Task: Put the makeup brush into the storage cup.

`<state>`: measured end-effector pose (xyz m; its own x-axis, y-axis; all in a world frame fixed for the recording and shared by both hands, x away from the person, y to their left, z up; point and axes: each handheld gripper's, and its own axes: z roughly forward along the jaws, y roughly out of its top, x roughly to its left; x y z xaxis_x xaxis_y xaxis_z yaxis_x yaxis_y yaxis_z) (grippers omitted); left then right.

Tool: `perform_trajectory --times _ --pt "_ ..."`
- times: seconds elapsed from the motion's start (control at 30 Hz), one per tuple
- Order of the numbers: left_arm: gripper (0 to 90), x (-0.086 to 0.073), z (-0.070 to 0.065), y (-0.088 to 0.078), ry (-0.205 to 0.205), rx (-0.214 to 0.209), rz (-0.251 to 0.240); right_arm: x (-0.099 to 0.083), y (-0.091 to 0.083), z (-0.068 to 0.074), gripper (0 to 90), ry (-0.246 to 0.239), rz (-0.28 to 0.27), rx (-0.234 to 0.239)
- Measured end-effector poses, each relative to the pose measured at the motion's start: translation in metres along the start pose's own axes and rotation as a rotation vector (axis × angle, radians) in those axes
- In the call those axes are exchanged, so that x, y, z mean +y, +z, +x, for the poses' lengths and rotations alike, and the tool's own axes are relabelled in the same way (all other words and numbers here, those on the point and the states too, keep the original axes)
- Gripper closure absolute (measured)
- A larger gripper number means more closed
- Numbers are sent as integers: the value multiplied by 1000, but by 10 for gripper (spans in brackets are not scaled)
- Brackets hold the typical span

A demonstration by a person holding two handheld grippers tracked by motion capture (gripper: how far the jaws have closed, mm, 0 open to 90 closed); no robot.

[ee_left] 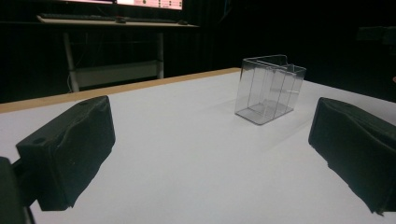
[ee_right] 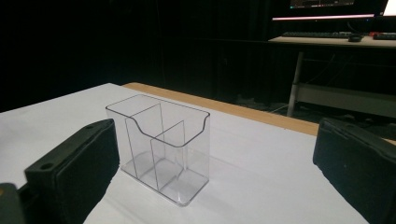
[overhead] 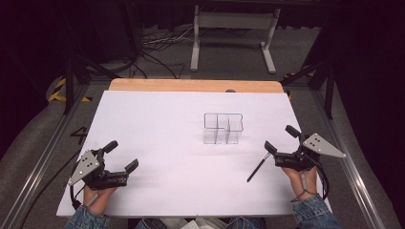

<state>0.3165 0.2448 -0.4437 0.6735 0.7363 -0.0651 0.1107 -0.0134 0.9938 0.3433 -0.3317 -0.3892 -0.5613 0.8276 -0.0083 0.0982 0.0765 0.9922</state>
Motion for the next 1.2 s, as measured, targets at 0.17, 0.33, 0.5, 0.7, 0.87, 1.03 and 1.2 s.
perform_trajectory --times 0.17,0.33,0.5,0.7,0.87,1.03,1.2 --pt "11 0 -1 0 4 -3 7 7 7 0 3 -29 14 -10" --pt "12 -1 -2 0 18 -2 16 14 3 -5 0 -33 13 -79" --pt "12 -3 -2 3 38 10 43 21 2 -4 8 -47 115 -116" --pt "11 -5 1 4 52 -4 67 31 5 -1 8 -27 237 -123" --pt "16 -6 2 6 92 10 102 41 12 3 18 -3 306 -144" --pt "18 -3 1 7 77 9 90 50 20 9 20 4 428 -158" --pt "25 -4 0 10 71 -4 103 57 29 6 21 15 574 -127"
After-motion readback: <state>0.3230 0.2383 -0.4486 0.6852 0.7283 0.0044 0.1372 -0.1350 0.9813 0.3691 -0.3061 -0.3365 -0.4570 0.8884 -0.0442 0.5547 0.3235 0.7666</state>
